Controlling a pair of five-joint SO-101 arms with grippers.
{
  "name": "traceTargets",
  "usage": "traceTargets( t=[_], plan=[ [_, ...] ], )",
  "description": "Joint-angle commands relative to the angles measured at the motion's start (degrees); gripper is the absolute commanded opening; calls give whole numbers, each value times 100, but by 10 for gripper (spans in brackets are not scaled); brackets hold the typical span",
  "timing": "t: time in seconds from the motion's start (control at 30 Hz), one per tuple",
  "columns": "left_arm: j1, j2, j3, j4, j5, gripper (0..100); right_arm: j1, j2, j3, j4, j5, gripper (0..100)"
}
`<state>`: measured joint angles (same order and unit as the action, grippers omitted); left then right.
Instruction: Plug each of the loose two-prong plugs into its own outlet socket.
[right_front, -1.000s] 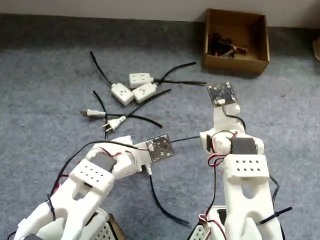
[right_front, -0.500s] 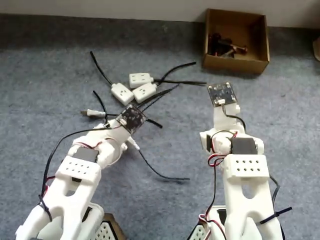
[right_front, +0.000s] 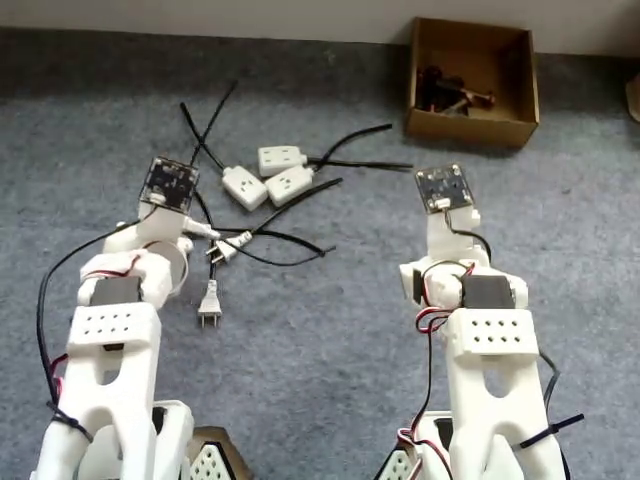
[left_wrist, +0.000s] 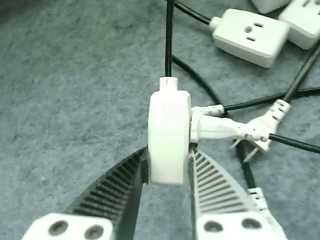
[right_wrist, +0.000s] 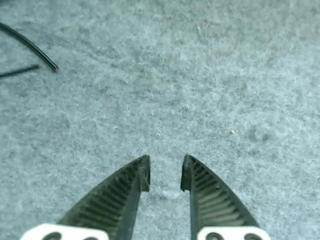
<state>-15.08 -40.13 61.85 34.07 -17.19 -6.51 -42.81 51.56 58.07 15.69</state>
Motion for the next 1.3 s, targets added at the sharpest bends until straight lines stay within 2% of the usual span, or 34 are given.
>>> traceTargets(
  t=[0.0, 0.27, 0.43, 0.9, 1.27],
  plan=[
    [-681, 4, -541, -132, 79, 6, 48, -207, -22, -84, 88, 109],
    [-2123, 57, -1297, -132, 70, 6, 40, -207, -22, -75, 88, 109],
    [-2703, 1209, -2290, -97, 62, 6, 40, -207, -22, -75, 88, 109],
    [-3354, 5007, -5604, -70, 79, 6, 40, -163, -13, -75, 88, 109],
    [-3767, 7284, -8347, 809, 97, 6, 40, -163, -13, -92, 88, 109]
  ],
)
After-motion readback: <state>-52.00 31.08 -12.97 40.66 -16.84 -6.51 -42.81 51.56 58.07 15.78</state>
